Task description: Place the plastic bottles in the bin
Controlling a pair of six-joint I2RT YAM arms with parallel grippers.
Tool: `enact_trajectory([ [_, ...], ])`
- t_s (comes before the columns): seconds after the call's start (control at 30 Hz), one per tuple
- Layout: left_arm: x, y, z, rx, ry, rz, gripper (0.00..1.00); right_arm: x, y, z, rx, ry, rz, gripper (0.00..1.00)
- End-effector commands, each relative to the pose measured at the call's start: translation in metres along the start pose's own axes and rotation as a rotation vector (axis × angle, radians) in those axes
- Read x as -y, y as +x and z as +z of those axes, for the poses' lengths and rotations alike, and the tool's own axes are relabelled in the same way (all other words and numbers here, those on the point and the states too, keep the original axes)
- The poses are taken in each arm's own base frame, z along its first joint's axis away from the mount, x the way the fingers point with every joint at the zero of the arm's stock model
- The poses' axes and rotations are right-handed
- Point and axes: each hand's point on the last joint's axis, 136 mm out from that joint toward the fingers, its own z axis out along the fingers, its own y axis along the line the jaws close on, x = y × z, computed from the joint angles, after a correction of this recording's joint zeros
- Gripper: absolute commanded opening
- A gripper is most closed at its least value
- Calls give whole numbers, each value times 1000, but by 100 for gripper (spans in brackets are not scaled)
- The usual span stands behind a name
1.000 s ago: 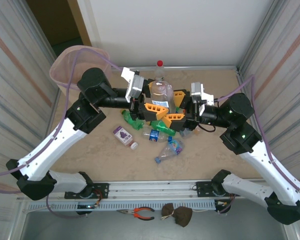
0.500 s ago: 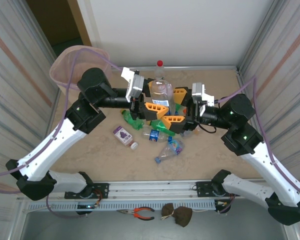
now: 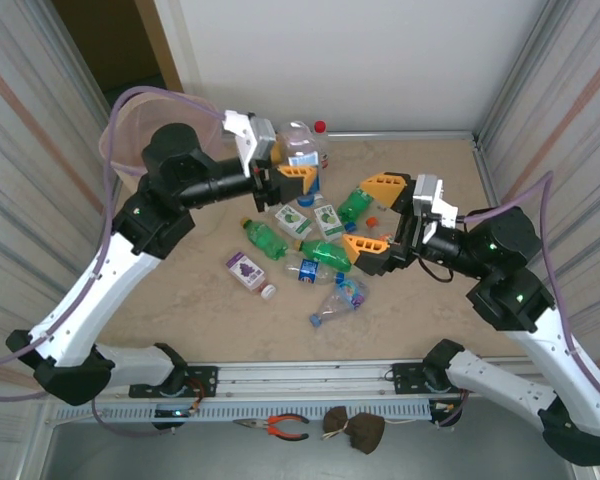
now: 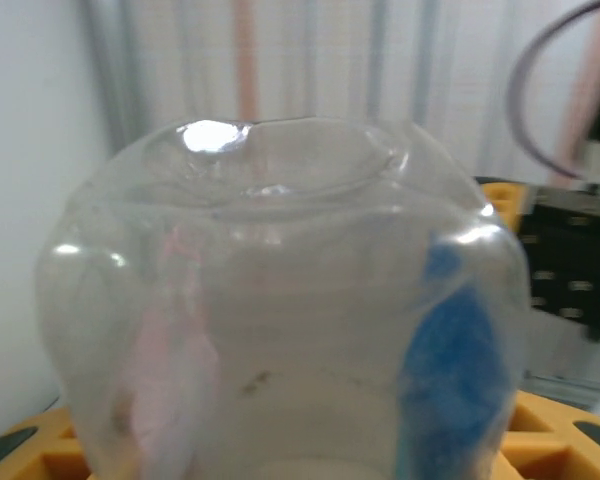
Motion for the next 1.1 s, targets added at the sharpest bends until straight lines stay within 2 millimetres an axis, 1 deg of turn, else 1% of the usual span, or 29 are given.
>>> enact_trajectory([
  [0.0, -50, -5, -28, -48, -263, -25, 50, 11, 3, -7, -9, 86, -39, 94],
  [0.13, -109, 12, -59, -136, -486, -98, 49, 14, 4, -8, -19, 102, -45, 95],
  [0.23, -147, 26, -83, -209, -622, -129, 49, 15, 5, -6, -27, 102, -44, 95],
  [0.37, -185, 39, -112, -280, -741, -139, 49, 16, 5, -4, -35, 100, -45, 95],
  [0.5, -224, 53, -140, -390, -876, -96, 50, 16, 3, -2, -36, 94, -48, 95],
  [0.6, -250, 64, -157, -475, -956, -57, 50, 16, 3, -1, -42, 93, -52, 95],
  [0.73, -283, 83, -172, -589, -1044, -1, 51, 17, 4, 1, -47, 89, -52, 94],
  [0.87, -312, 104, -177, -705, -1102, 60, 51, 18, 5, 3, -52, 88, -52, 94],
  [1.0, -340, 133, -187, -858, -1165, 109, 51, 19, 7, 5, -64, 88, -52, 94],
  [1.07, -351, 149, -193, -919, -1181, 115, 51, 20, 8, 6, -68, 90, -51, 95],
])
